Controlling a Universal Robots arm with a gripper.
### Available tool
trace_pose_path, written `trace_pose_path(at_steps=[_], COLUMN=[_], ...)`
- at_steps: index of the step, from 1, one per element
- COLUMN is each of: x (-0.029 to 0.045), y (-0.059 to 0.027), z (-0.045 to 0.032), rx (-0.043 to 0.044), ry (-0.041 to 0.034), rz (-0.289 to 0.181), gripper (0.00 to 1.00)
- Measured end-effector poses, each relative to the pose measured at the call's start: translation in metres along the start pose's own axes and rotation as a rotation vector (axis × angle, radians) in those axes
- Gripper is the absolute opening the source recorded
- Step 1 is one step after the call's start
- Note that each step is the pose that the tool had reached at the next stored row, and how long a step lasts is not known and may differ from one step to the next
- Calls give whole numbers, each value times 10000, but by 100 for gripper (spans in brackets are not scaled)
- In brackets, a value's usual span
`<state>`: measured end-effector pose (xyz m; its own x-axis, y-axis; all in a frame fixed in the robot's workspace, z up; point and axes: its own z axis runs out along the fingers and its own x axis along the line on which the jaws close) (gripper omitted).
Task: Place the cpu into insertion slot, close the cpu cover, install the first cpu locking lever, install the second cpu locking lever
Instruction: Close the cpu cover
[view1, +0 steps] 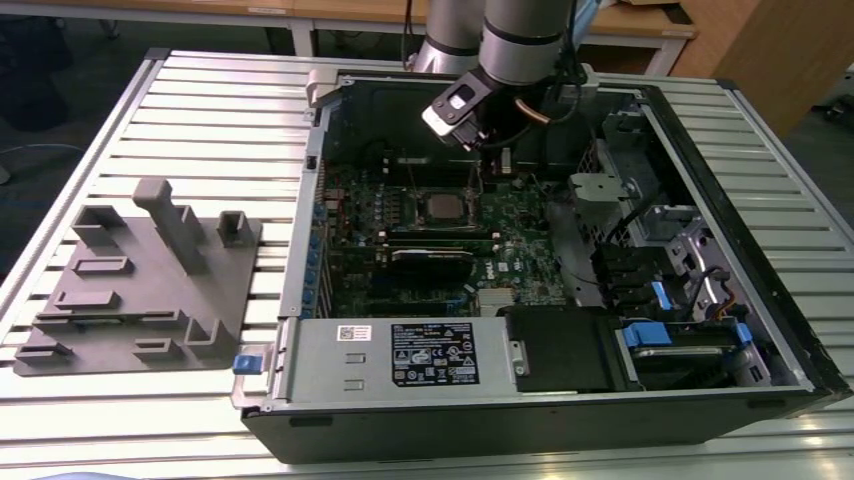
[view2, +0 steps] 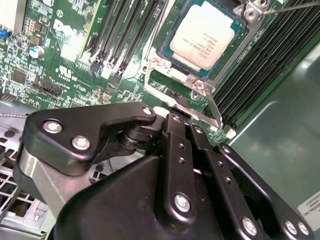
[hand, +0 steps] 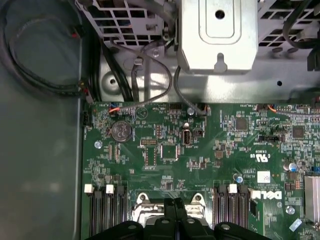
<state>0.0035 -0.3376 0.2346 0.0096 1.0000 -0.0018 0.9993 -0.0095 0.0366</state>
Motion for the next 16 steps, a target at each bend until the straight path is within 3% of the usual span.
trace_pose_path(at_steps=[10,16], x=[-1,-1], y=[-102,-109], z=[3,4], rx=[0,0], ry=[-1,0], rz=[1,0], gripper=[11,11])
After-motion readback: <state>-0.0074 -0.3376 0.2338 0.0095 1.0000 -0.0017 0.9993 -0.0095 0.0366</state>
